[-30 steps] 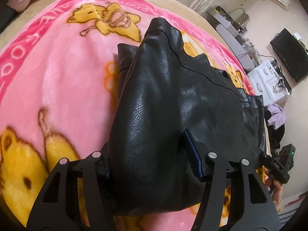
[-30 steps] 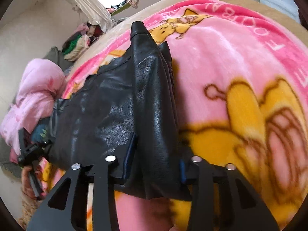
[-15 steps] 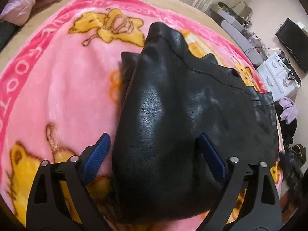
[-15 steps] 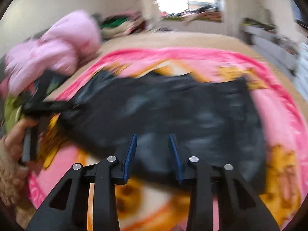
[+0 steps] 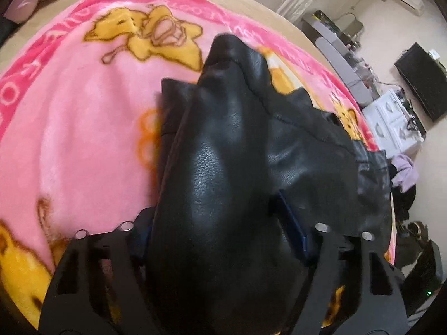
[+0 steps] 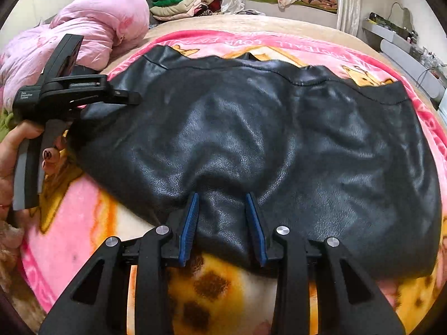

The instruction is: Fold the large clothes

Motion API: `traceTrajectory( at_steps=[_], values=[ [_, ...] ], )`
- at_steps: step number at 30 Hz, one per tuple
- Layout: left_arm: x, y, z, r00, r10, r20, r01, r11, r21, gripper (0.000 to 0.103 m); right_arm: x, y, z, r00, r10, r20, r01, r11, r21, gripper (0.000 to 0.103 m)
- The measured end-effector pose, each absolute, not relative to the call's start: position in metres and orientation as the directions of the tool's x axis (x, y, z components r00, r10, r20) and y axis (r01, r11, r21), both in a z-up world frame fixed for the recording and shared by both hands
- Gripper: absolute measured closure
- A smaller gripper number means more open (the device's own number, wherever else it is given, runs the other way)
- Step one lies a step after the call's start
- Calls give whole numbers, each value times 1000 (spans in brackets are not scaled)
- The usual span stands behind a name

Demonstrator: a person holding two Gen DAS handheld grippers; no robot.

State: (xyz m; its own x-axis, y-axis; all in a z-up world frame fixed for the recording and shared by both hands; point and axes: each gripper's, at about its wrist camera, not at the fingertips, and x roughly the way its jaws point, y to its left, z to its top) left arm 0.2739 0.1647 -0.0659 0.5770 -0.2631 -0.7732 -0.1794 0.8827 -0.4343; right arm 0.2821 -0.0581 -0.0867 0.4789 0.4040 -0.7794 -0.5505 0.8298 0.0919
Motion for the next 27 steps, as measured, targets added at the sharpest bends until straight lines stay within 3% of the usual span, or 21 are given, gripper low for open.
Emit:
traceTrajectory(
  at_steps=[5,11,16,22,27],
  values=[
    [269,156,-54,604,-228,-764,-166,901,-400,55,308,-50,-53,555,401,-729,-515,854,77,70],
    [265,163,-39,629,-267,-730,-141,884,-445,64,376,-22,-39,604,347,-718,-443,895,60,70],
    [263,163,-31,641,-294,-709,-118,875,-470,68,422,-12,-82,532,228,-816,-349,936,34,70],
    [264,162,-28,644,-295,-706,-108,879,-465,69,421,-27,-79,517,298,-802,-349,929,121,70],
    [262,163,-23,652,-309,-692,-95,872,-480,69,346,-40,-47,548,406,-732,-456,878,146,70]
  ],
)
